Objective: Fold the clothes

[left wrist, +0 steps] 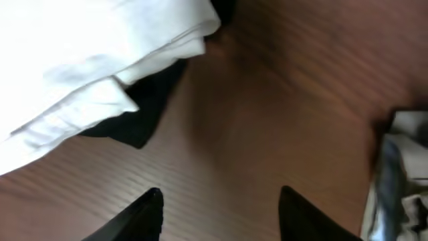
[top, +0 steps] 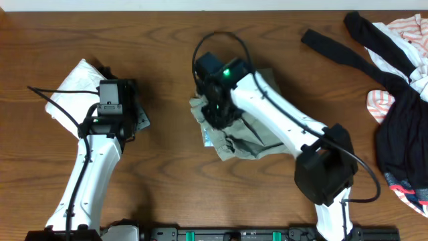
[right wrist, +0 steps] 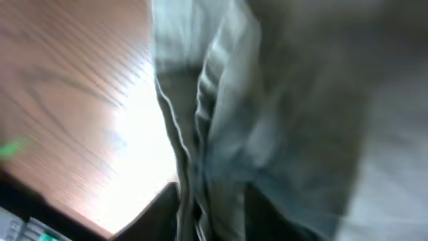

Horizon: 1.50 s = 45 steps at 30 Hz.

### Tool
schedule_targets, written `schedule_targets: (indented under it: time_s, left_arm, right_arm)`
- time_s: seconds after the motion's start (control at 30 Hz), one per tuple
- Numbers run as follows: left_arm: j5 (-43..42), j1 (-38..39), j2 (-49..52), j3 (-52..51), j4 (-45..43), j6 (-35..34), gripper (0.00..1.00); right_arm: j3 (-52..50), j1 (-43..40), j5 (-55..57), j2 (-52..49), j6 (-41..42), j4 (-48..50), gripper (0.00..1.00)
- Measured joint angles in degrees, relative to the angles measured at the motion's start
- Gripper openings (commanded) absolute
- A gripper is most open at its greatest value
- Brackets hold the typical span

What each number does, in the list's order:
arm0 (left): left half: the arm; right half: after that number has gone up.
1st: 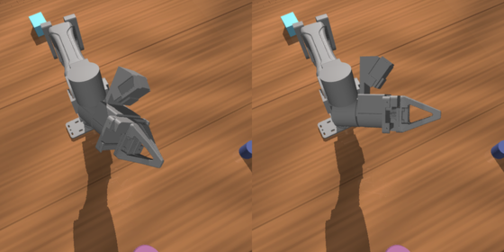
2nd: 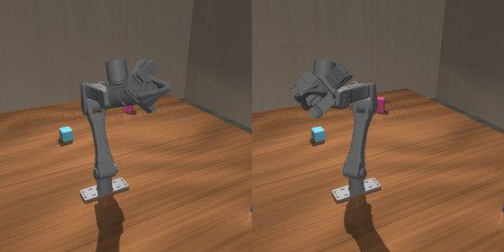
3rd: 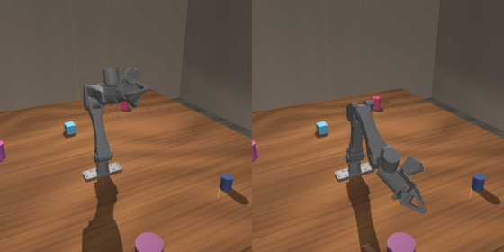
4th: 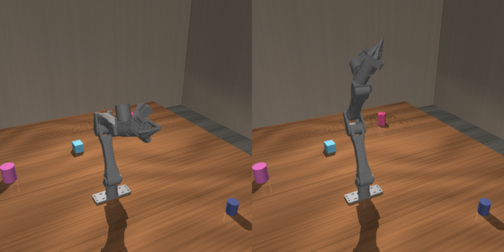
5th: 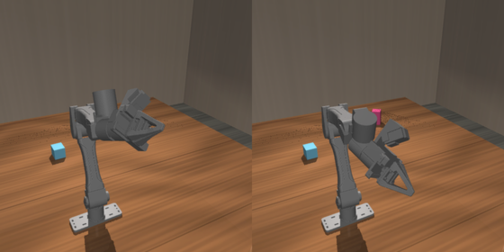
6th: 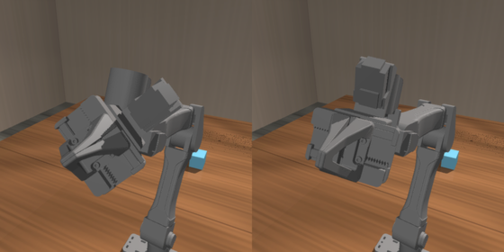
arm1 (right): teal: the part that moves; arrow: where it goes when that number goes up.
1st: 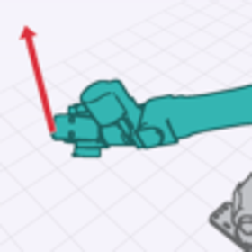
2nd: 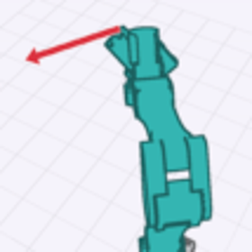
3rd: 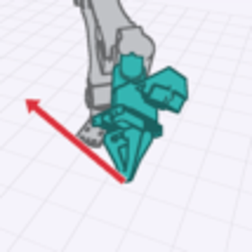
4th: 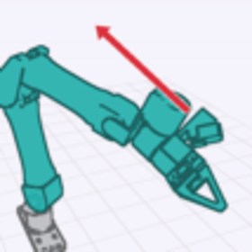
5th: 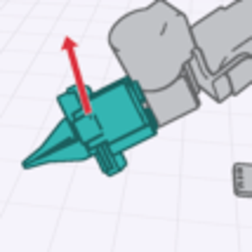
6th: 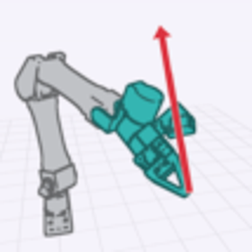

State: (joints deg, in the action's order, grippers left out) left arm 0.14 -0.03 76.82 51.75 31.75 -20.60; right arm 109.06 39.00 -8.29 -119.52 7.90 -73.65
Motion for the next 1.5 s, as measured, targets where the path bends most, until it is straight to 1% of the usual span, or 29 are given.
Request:
schedule_targets:
  time_s: [0.1, 0.13, 0.17, 0.23, 0.3, 0.43, 0.57, 0.63, 0.8, 0.97, 1.1, 1.3, 1.4, 1.5]
  left_arm:
    - [-1.2, 0.3, 0.0, 0.0, -1.5, 0.4, 0.57]
    - [-1.7, 0.5, 0.0, 0.0, -2.3, 1.1, 0.57]
    - [-2.2, 0.8, 0.0, 0.0, -3.2, 1.5, 0.57]
    - [-3.4, 1.4, 0.0, 0.0, -5.7, 2.7, 0.57]
    - [-4.9, 2.3, 0.0, 0.0, -9.3, 4.1, 0.57]
    - [-7.9, 5.6, 0.0, 0.1, -18.4, 6.2, 0.57]
    - [-10.4, 9.8, 0.8, 0.1, -24.8, 7.4, 0.57]
    - [-11.6, 11.8, 2.4, 0.2, -27.6, 8.3, 0.57]
    - [-13.6, 15.9, 10.0, 0.2, -35.6, 9.8, 0.57]
    - [-15.9, 18.6, 17.3, 0.2, -47.6, 11.5, 0.57]
    - [-16.8, 20.1, 21.5, 0.2, -54.6, 12.0, 0.57]
    - [-17.0, 21.0, 29.2, 0.2, -59.1, 12.1, 0.56]
    - [-17.0, 21.1, 32.6, 0.2, -59.2, 11.9, 0.52]
    - [-17.0, 21.1, 34.4, 0.2, -57.2, 10.5, 0.51]
  right_arm:
    - [9.5, -3.6, 0.1, 0.0, -1.1, -3.4, 0.48]
    - [12.6, -5.2, 0.2, 0.1, -1.4, -4.9, 0.48]
    - [16.3, -7.1, 0.4, 0.2, -1.9, -7.1, 0.46]
    - [18.3, -8.7, 0.5, 0.5, -2.1, -8.8, 0.41]
    - [20.0, -10.8, 0.7, 0.9, -2.5, -11.6, 0.34]
    - [19.6, -12.5, 0.9, 1.0, -3.0, -13.7, 0.32]
    - [16.5, -12.6, 0.8, 1.0, -3.0, -13.9, 0.33]
    - [14.3, -12.6, 0.8, 1.0, -3.0, -14.6, 0.30]
    - [7.9, -12.7, 0.8, 1.0, -3.0, -15.1, 0.30]
    - [1.9, -12.8, 0.8, 1.0, -2.9, -15.2, 0.30]
    - [-3.5, -12.8, 0.8, 1.0, -2.4, -12.9, 0.30]
    - [-12.3, -12.8, 0.8, 1.0, -1.6, -7.0, 0.31]
    - [-16.6, -13.0, 0.8, 1.0, -1.3, -2.1, 0.32]
    - [-21.2, -13.7, 1.0, 1.0, -0.9, 3.7, 0.36]
